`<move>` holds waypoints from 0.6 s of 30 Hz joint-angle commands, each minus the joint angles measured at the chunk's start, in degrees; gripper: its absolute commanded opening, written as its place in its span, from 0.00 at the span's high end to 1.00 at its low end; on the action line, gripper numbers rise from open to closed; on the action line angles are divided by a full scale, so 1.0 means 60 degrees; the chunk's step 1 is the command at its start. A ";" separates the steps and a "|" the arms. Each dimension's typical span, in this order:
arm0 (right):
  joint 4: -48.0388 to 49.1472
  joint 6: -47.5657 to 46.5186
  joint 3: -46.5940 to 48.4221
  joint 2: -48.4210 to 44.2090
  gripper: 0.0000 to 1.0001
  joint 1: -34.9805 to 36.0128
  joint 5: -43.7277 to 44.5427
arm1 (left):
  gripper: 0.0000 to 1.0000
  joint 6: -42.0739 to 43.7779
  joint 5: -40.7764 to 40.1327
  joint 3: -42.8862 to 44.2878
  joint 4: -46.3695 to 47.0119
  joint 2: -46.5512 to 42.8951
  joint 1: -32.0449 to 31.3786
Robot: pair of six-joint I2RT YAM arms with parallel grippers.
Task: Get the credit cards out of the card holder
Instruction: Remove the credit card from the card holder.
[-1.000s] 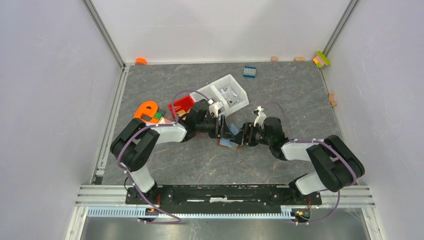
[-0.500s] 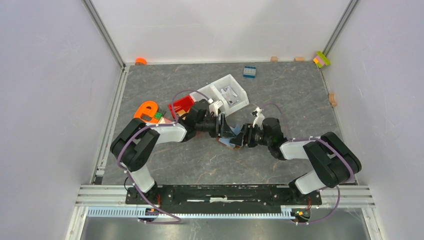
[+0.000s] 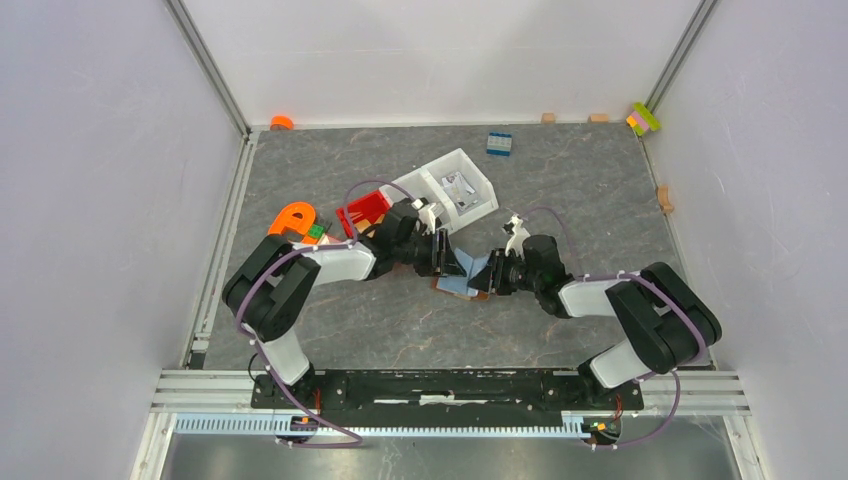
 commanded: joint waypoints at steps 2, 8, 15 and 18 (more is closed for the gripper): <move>-0.0347 -0.0447 0.0371 -0.0299 0.71 0.0029 0.0430 | 0.52 0.0945 -0.1155 0.0583 -0.1280 -0.0180 0.0012; -0.0972 -0.0753 0.0533 -0.0487 0.62 0.0033 0.0890 | 0.73 0.0993 -0.1157 0.0678 -0.1399 -0.0075 0.0040; -0.2330 -0.1498 0.0663 -0.1710 0.50 0.0031 0.2727 | 0.91 0.1069 -0.1301 0.0690 -0.1535 -0.0107 0.0043; -0.3530 -0.1974 0.1052 -0.2173 0.48 0.0112 0.4176 | 0.93 0.1061 -0.1317 0.0682 -0.1535 -0.0142 0.0045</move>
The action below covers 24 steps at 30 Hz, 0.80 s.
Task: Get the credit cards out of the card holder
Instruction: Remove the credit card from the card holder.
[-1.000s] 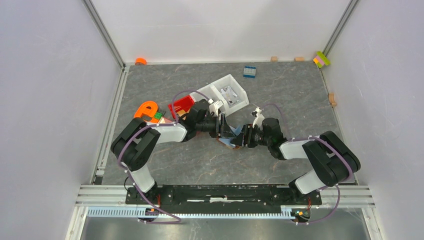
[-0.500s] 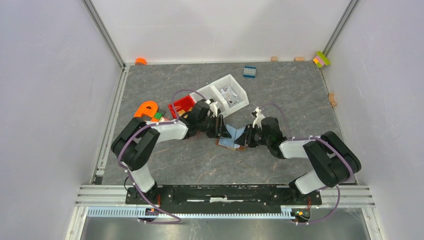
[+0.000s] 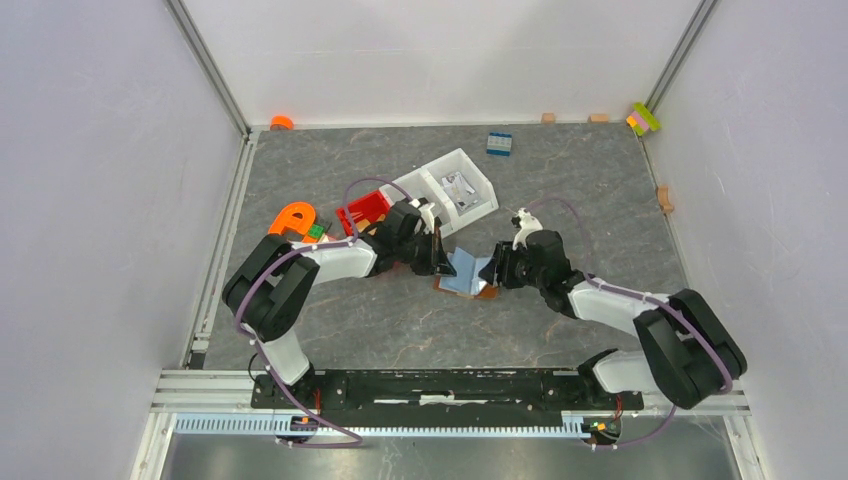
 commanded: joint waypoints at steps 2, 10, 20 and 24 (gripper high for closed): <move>-0.2116 -0.1045 0.1029 -0.0969 0.46 0.0270 0.3483 | 0.93 0.0559 -0.0210 0.0266 -0.0121 -0.0173 0.0049; -0.1515 -0.1479 0.0483 -0.3080 0.37 0.0539 0.3490 | 0.93 0.0529 -0.0077 0.0223 -0.0064 -0.0257 0.0042; 0.2889 -0.1162 -0.1298 -0.3828 0.26 0.1026 0.0056 | 0.93 0.0463 0.0083 0.0193 0.0040 -0.0259 0.0012; 0.2164 -0.0987 -0.0289 -0.2123 0.52 0.1092 -0.0669 | 0.93 0.0441 0.0107 0.0197 0.0054 -0.0289 -0.0002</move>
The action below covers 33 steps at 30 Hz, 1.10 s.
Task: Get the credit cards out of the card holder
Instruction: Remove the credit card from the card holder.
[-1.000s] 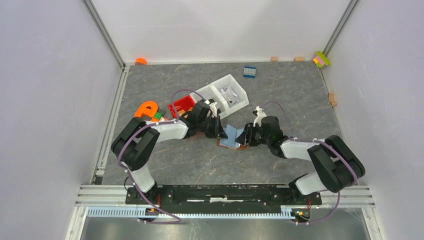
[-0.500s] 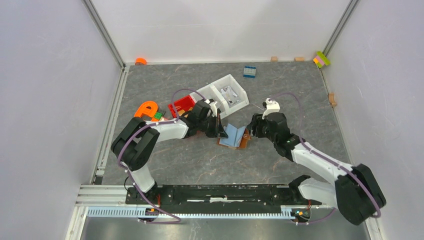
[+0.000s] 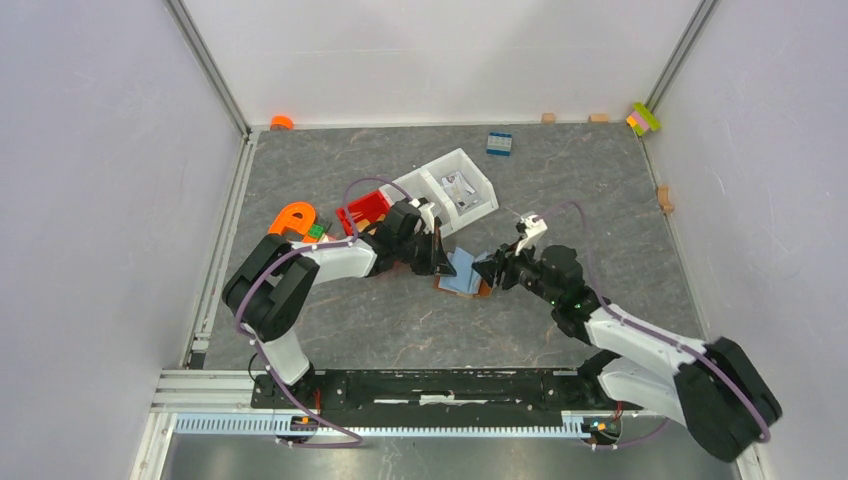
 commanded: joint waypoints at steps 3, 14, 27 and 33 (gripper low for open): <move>0.0042 0.0223 0.1396 0.2162 0.63 0.0337 -0.1513 | 0.93 0.0438 0.0062 0.0171 0.0054 -0.0329 -0.0017; -0.4070 -0.0744 0.3076 0.3134 0.75 0.0595 0.2293 | 0.92 0.0442 -0.0077 0.0156 -0.0004 -0.0390 -0.0017; -0.2827 -0.0111 0.2461 0.3456 0.70 0.0207 0.0367 | 0.74 0.0257 0.0384 0.0029 0.0450 -0.0425 -0.0017; -0.0155 0.1331 0.1095 0.3765 0.33 -0.0962 -0.2524 | 0.74 0.0125 0.0587 0.0010 0.0621 -0.0393 -0.0018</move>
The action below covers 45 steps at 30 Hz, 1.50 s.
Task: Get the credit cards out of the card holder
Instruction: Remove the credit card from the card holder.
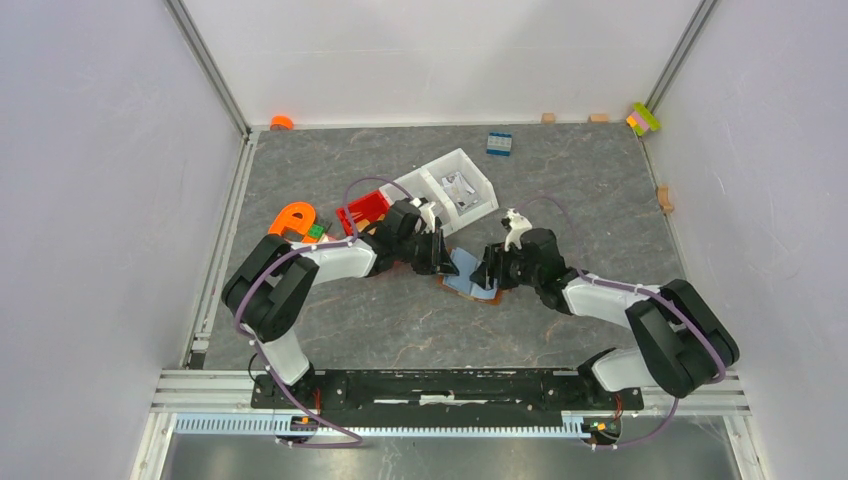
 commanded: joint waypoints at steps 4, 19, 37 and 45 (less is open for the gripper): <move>0.1895 0.0871 -0.0616 0.0200 0.26 -0.0521 -0.2103 | 0.67 -0.0021 0.0701 -0.0077 0.0833 -0.0323 -0.0010; 0.2649 0.1174 -0.0726 0.0534 0.26 -0.0520 -0.2624 | 0.86 -0.0189 0.1130 -0.0104 0.1219 -0.0085 -0.0018; 0.1309 0.0667 -0.0361 0.0579 0.40 -0.0521 -0.1256 | 0.95 -0.0508 0.1569 -0.0209 0.1736 0.0006 -0.0017; -0.0226 0.0108 -0.0218 -0.0623 0.41 -0.0477 0.1198 | 0.96 -0.0367 0.1333 -0.0210 0.1489 -0.0118 -0.0010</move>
